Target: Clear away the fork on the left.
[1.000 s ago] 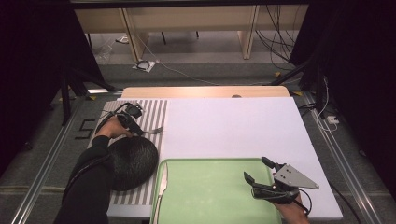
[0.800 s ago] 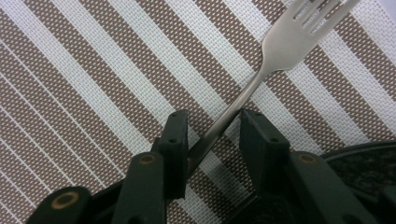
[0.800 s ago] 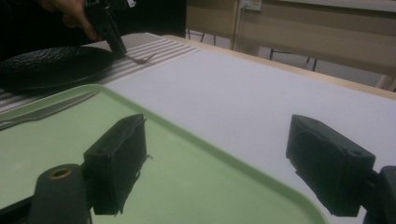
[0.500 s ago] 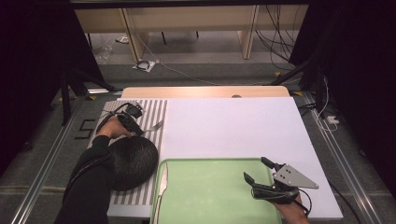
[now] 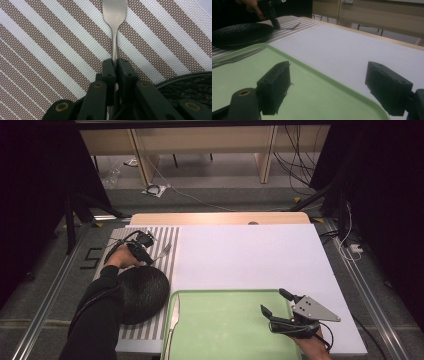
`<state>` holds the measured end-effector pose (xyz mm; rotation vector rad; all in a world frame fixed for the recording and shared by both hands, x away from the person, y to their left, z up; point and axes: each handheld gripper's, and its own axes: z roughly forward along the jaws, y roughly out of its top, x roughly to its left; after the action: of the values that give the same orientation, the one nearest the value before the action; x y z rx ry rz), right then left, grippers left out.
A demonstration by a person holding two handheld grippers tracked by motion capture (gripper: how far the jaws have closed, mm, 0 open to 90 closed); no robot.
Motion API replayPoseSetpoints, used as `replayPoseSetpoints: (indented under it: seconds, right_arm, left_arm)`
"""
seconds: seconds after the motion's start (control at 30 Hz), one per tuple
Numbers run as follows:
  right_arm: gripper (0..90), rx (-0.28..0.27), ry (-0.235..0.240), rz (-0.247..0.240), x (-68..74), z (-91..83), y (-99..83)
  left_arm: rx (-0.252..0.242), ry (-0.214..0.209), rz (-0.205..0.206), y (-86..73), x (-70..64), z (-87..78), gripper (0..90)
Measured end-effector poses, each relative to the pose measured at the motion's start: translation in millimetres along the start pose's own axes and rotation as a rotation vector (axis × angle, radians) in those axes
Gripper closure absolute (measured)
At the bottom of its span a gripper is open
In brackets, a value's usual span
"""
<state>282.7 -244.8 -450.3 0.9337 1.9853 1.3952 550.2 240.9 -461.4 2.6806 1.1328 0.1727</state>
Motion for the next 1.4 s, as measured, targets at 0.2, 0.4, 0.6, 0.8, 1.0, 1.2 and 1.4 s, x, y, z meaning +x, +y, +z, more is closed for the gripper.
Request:
replayPoseSetpoints:
  seconds: [0.2, 0.4, 0.6, 0.8, 1.0, 1.2, 1.4]
  right_arm:
    - [21.1, -0.003, -0.001, 0.001, -0.1, 0.2, 0.0]
    - [21.0, -0.003, -0.001, 0.005, -0.5, -0.5, -0.1]
    - [21.1, -0.003, -0.001, 0.006, 0.1, -0.4, 0.0]
    - [21.1, -0.008, 0.001, 0.008, 0.0, -0.6, 0.3]
    - [21.1, -0.004, 0.001, 0.008, -0.2, -0.5, 0.5]
    - [21.1, -0.005, 0.0, 0.009, 0.0, -0.9, 0.3]
    - [21.0, -0.007, -0.003, 0.009, -0.1, -0.1, 0.1]
  left_arm:
    - [0.002, 0.04, -0.004, 1.7, -0.5, 0.0, 83.9]
    - [-0.021, 0.094, -0.016, 0.5, 3.7, -2.8, 84.1]
    - [-0.039, 0.153, -0.008, -2.1, 8.8, -12.1, 84.0]
    - [-0.06, 0.176, -0.013, -5.3, 11.7, -20.0, 84.0]
    - [-0.078, 0.202, -0.001, -2.7, 9.9, -33.2, 84.0]
    - [-0.076, 0.204, 0.015, -1.3, 0.8, -43.6, 84.0]
    - [-0.068, 0.187, -0.019, -0.4, -7.7, -54.0, 84.0]
